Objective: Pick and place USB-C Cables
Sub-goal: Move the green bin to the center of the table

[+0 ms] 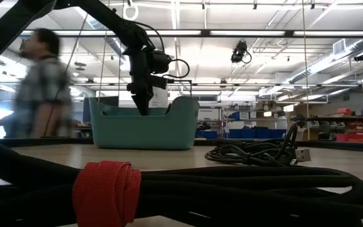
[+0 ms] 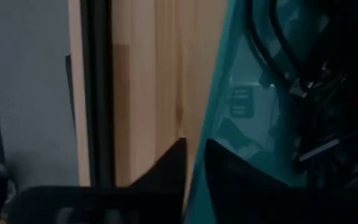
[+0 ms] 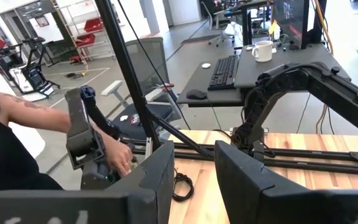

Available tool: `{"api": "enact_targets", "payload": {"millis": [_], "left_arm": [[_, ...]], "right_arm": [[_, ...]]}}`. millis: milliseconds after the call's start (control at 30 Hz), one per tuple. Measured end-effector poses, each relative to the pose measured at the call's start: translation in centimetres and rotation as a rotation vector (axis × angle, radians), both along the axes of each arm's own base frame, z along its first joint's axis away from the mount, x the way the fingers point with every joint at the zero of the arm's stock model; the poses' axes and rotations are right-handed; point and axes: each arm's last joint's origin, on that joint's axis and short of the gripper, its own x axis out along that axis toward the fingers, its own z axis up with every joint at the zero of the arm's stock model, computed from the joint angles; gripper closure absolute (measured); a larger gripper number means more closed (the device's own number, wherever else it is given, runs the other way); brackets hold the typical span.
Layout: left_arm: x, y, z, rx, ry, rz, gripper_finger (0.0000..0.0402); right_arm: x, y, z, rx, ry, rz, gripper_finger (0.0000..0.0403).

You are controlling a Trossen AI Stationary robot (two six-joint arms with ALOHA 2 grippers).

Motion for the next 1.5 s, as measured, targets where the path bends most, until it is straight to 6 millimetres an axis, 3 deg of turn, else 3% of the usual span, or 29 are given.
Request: {"api": "enact_targets", "payload": {"millis": [67, 433, 1100, 1500], "left_arm": [[0.1, -0.2, 0.0, -0.013, 0.000, 0.019, 0.0387], [0.9, -1.6, 0.0, -0.073, -0.005, 0.106, 0.0397], [5.2, -9.7, 0.0, -0.125, 0.056, -0.064, 0.0398], [6.4, -11.9, 0.0, -0.157, 0.022, -0.056, 0.0398]], "right_arm": [[0.0, 0.0, 0.0, 0.000, 0.000, 0.000, 0.0282], [0.0, 0.0, 0.0, 0.008, 0.004, -0.001, 0.0282], [0.0, 0.0, 0.0, 0.026, 0.010, 0.007, 0.0282], [-0.1, 0.1, 0.0, 0.032, 0.008, 0.035, 0.0282]]}}
